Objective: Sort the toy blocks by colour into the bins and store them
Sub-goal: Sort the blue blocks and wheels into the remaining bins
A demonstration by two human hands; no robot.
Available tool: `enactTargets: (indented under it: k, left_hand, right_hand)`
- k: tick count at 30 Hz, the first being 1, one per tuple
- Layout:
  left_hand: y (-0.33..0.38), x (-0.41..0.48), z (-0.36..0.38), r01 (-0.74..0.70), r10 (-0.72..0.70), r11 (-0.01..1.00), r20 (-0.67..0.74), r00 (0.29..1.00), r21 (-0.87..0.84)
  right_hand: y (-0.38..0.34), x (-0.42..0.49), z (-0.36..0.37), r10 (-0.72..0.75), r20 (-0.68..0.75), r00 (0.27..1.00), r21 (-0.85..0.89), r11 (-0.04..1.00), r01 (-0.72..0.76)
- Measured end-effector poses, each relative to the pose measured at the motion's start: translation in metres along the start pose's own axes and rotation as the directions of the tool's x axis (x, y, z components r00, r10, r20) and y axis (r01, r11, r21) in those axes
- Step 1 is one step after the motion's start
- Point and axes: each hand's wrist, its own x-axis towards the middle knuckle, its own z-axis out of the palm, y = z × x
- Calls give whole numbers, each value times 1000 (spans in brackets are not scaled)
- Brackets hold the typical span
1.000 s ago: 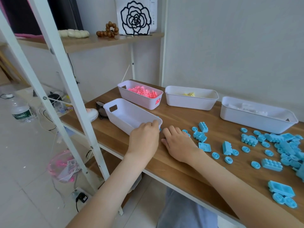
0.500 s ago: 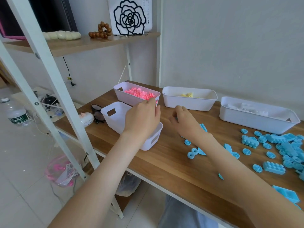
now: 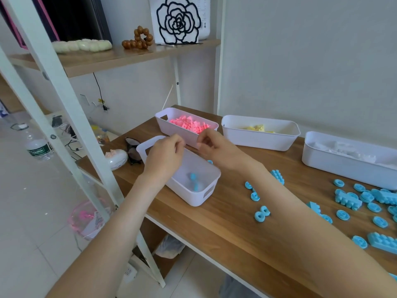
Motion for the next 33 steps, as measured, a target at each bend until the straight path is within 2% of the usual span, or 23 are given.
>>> enactTargets:
  k: [2, 5, 9, 12, 15, 17, 19, 22, 23, 25, 27, 29, 33]
  left_hand:
    - [0, -1, 3, 0, 0, 1000, 22, 1000, 14]
    - [5, -2, 4, -3, 0, 999, 62, 998, 46]
    - [6, -2, 6, -2, -2, 998, 72, 997, 56]
    - [6, -3, 7, -23, 17, 997, 90, 996, 67]
    - [5, -4, 6, -44, 40, 998, 81, 996, 52]
    - [5, -6, 5, -71, 71, 997, 18, 997, 11]
    - [7, -9, 5, -80, 80, 997, 8, 997, -10]
    - [11, -10, 8, -90, 89, 996, 67, 994, 17]
    - [13, -10, 9, -97, 95, 995, 76, 993, 22]
    - [17, -10, 12, -103, 100, 994, 75, 992, 23]
    - [20, -9, 15, -97, 94, 994, 64, 994, 41]
    - [25, -9, 18, -96, 93, 995, 60, 994, 40]
    - [35, -11, 24, -93, 91, 995, 47, 995, 42]
  right_hand:
    - [16, 5, 3, 82, -17, 996, 5, 997, -82]
    - [36, 9, 13, 187, 156, 970, -41, 982, -183]
    - [40, 6, 10, 128, 234, 964, 15, 991, -135]
    - [41, -2, 5, 80, 291, 953, -177, 984, -28]
    - [44, -5, 15, 107, 373, 921, -473, 877, 90]
    - [46, -6, 21, 151, 387, 910, -553, 827, 98]
    - [45, -11, 21, 176, 364, 915, -554, 830, 60]
    - [39, -22, 13, 206, 268, 941, -501, 864, -46]
    - [40, -24, 12, 200, 230, 952, -535, 844, -48]
    - [47, -26, 9, 139, 157, 978, -701, 713, 11]
    - [55, -28, 4, 91, 92, 992, -791, 611, 17]
    - [59, -33, -4, 113, 47, 993, -797, 604, -31]
    - [61, -38, -13, 247, 31, 968, -800, 587, -124]
